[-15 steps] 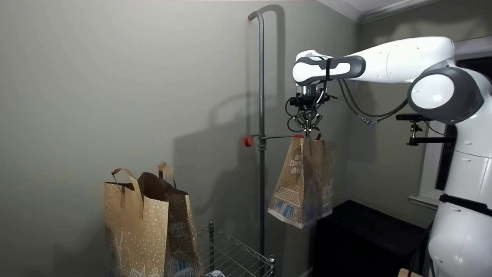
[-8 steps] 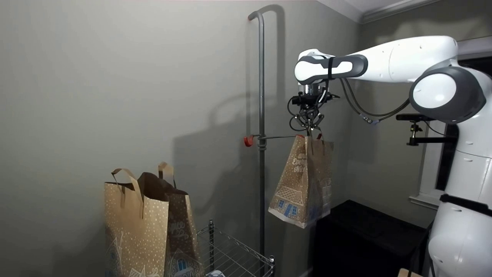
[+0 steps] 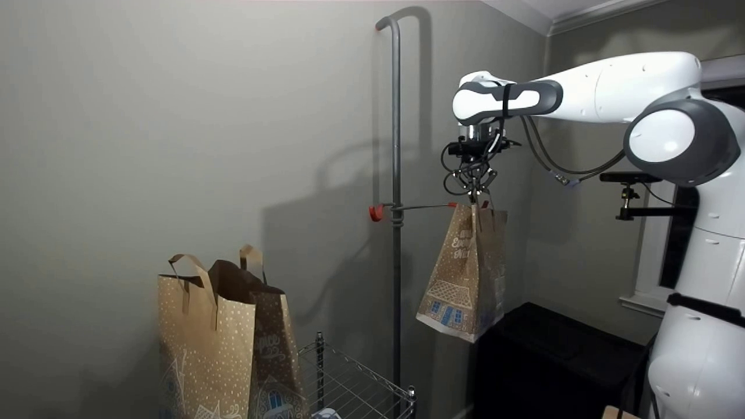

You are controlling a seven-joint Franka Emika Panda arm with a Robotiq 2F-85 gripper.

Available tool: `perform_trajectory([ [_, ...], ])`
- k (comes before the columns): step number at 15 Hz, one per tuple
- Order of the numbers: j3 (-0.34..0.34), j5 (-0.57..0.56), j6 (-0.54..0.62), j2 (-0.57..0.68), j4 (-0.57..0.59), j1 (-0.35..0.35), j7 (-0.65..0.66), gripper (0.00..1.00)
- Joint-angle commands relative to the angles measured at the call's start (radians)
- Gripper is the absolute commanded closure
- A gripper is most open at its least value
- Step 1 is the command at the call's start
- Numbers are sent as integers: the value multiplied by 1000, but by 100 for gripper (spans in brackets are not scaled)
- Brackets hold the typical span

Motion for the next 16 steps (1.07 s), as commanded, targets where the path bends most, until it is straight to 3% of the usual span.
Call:
perform_trajectory([
  [1,-5,15,16,-54,-47,-9,-20,99],
  [5,-29,68,22,-34,-43,-19,-62,99],
  [11,-66,221,30,17,-42,-33,-291,99],
  [16,-61,213,12,16,-33,-34,-411,99],
])
